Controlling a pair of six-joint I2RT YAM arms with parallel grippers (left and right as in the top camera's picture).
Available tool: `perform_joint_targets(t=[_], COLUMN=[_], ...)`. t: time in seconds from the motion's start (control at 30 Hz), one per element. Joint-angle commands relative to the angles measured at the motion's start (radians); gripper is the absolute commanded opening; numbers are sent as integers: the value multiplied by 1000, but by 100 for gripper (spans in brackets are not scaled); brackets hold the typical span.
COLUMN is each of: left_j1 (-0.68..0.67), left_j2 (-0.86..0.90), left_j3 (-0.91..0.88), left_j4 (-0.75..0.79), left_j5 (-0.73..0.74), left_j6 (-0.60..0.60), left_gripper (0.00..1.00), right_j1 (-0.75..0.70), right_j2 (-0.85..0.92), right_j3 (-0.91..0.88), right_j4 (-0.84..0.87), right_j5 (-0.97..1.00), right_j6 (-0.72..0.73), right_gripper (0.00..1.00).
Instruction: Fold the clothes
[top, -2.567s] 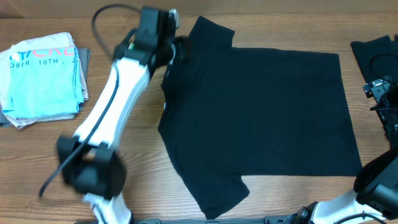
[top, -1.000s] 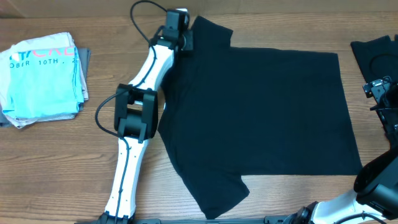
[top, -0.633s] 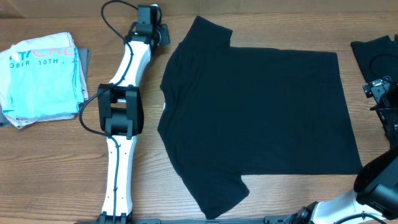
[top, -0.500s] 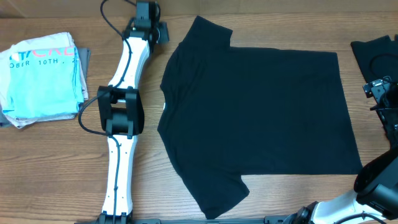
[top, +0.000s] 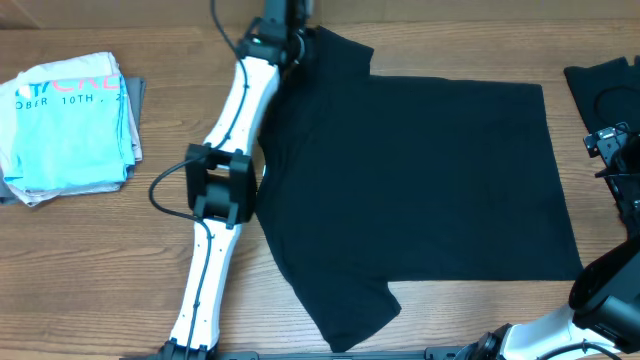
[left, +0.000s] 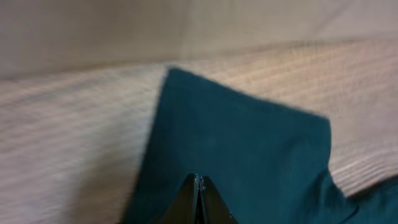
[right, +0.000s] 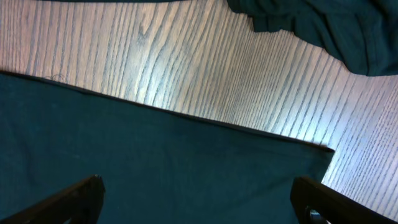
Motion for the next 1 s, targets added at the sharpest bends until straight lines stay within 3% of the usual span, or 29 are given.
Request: perform_joint_targets(t=[0.0,0.53,0.97], left_j1=[-11,34,130], left_j2=[3,3,3], left_j3=[-42,-271,-287], left_j4=[9,56,80], left_j5=[-109,-184,-195], left_j6=[39,42,38], left_gripper=[4,4,4], right_j1=[5,5,5], right_j2=[-7,-7,-7], right_j3=[16,16,16], right_j4=[3,3,3], right_j5=[1,1,1], right_j6=[-3,-3,-3], right_gripper=[100,100,100])
